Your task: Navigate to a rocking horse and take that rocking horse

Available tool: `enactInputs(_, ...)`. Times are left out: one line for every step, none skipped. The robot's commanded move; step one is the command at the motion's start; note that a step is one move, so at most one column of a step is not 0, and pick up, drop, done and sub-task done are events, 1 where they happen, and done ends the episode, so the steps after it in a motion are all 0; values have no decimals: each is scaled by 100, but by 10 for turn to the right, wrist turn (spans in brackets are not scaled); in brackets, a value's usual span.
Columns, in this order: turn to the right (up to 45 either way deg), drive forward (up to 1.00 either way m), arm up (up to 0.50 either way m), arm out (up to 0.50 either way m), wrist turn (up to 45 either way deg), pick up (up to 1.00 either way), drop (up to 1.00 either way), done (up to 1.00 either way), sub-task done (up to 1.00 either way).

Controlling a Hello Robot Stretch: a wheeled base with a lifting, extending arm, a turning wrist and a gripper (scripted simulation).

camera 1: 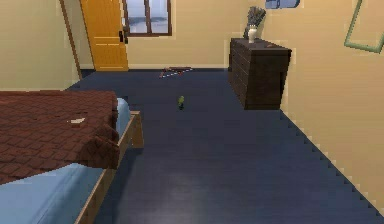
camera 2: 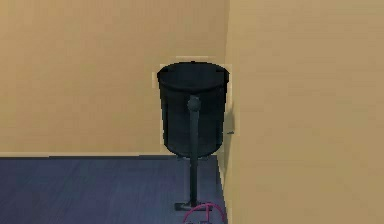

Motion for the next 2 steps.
enactInputs(0,0,10,0,0,0,0,0,0)
enactInputs(0,0,0,0,0,0,0,100,0)
